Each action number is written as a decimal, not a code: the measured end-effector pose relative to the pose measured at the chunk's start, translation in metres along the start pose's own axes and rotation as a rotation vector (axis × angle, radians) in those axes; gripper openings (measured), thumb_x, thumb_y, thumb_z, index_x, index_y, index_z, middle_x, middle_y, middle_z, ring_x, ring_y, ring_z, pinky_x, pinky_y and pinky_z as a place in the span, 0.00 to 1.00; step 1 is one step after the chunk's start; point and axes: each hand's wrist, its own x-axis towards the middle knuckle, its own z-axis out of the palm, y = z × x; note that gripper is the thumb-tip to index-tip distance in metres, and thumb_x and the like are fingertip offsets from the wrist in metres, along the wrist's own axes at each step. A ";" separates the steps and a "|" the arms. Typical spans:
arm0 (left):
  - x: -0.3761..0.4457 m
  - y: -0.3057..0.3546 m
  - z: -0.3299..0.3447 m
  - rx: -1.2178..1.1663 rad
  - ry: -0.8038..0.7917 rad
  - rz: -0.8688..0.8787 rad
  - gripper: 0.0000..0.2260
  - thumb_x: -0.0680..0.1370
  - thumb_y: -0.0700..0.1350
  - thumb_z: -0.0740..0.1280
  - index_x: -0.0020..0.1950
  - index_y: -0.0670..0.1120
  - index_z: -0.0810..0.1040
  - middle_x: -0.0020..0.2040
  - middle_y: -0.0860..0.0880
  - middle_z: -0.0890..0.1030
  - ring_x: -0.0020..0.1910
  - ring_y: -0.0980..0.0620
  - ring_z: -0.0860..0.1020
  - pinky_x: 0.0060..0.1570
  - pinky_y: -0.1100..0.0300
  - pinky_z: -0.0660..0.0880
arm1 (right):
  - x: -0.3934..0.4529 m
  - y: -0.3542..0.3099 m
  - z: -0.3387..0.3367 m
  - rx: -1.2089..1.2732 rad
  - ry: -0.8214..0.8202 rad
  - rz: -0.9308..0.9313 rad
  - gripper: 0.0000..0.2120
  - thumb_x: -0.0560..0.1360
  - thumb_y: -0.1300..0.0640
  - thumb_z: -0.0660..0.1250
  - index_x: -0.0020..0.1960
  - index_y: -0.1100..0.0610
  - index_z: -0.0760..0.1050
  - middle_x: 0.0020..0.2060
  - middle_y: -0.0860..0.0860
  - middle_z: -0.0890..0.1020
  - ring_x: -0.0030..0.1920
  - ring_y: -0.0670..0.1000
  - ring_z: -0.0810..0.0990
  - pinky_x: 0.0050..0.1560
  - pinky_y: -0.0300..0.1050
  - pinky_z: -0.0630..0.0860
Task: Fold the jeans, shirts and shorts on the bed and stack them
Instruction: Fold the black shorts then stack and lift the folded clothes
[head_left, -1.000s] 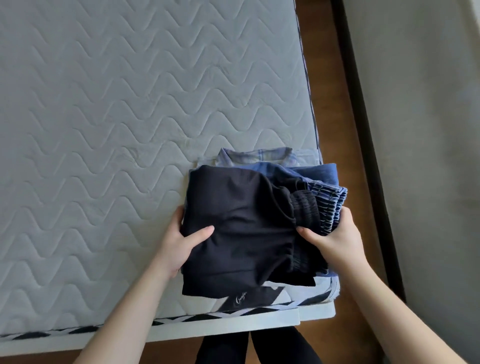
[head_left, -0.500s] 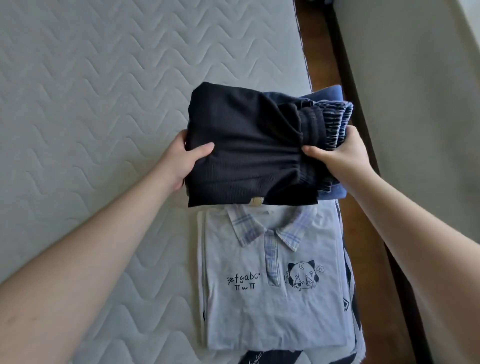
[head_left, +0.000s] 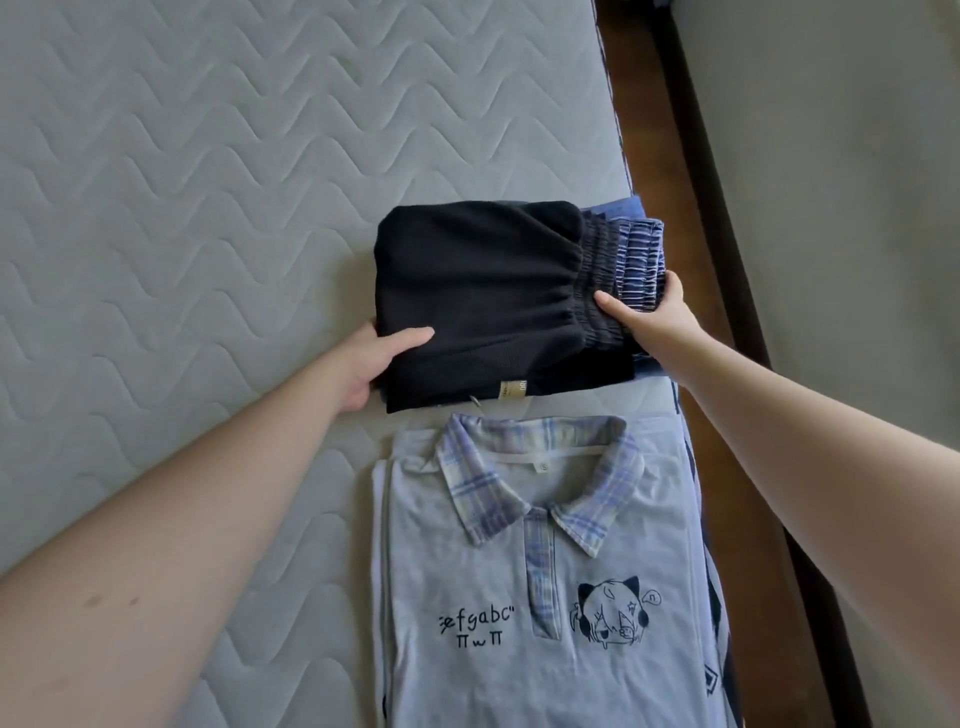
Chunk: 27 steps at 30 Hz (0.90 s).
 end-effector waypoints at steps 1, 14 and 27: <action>-0.004 -0.005 -0.001 -0.003 -0.023 -0.005 0.19 0.75 0.45 0.72 0.65 0.54 0.74 0.57 0.57 0.82 0.50 0.60 0.81 0.45 0.63 0.77 | 0.000 0.003 -0.003 -0.042 -0.002 0.006 0.53 0.60 0.34 0.78 0.77 0.49 0.56 0.65 0.47 0.74 0.62 0.51 0.75 0.62 0.49 0.74; 0.004 -0.026 0.029 0.456 0.416 0.116 0.23 0.80 0.48 0.66 0.71 0.41 0.65 0.67 0.41 0.74 0.65 0.40 0.73 0.64 0.52 0.69 | -0.011 0.048 0.004 -0.119 0.136 0.060 0.38 0.65 0.35 0.75 0.66 0.54 0.69 0.58 0.50 0.80 0.56 0.53 0.79 0.55 0.48 0.76; -0.137 -0.154 0.016 0.413 0.350 -0.156 0.33 0.76 0.70 0.57 0.48 0.38 0.79 0.48 0.36 0.82 0.51 0.39 0.80 0.54 0.47 0.75 | -0.180 0.144 -0.040 -0.342 0.073 0.051 0.31 0.73 0.38 0.68 0.70 0.52 0.67 0.57 0.50 0.78 0.51 0.48 0.77 0.45 0.43 0.72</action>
